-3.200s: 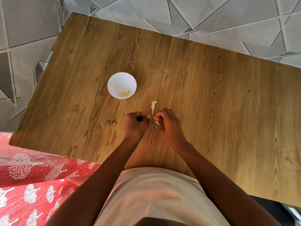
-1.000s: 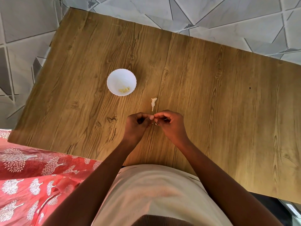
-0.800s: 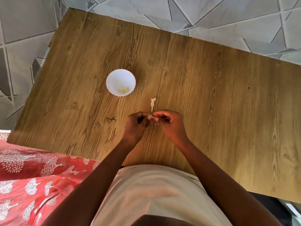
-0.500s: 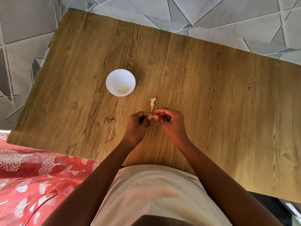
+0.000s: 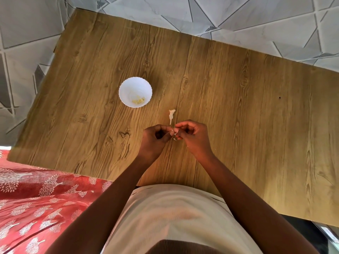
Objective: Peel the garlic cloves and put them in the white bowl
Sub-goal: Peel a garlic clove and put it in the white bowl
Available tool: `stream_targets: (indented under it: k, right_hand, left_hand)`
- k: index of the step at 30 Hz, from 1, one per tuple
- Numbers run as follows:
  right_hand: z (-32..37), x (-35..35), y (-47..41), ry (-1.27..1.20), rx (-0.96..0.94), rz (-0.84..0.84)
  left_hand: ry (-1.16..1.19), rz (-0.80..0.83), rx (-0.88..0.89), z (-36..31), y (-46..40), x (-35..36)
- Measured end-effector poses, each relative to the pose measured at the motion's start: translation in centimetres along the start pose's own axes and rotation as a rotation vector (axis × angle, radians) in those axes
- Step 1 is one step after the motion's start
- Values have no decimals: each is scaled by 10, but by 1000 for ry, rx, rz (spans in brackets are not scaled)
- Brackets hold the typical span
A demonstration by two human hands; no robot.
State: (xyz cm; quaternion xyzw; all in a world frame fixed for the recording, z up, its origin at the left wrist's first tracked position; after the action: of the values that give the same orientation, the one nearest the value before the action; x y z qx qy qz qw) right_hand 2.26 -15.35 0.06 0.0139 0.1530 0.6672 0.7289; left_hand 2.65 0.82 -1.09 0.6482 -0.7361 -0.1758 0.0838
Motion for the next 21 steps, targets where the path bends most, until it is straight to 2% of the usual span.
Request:
stream_targets:
  k: [12, 21]
  right_hand:
    - [-2, 0, 3, -159, 151, -32]
    - [-2, 2, 4, -170, 230, -38]
  left_hand:
    - [-84, -46, 69, 3, 1, -1]
    - [-281, -167, 283, -12, 12, -1]
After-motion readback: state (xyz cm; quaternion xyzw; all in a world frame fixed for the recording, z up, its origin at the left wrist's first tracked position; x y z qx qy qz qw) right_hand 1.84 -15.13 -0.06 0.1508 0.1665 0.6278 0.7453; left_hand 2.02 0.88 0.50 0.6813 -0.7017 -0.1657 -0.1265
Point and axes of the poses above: each hand's wrist, its own y-axis away from the middle knuckle, its own x-axis out of the palm, z = x × y, the point moved 5 cm from there along -y, towards the middle knuckle, and after that the axes turned 2 degrees about -x, right-handed, at the moved point
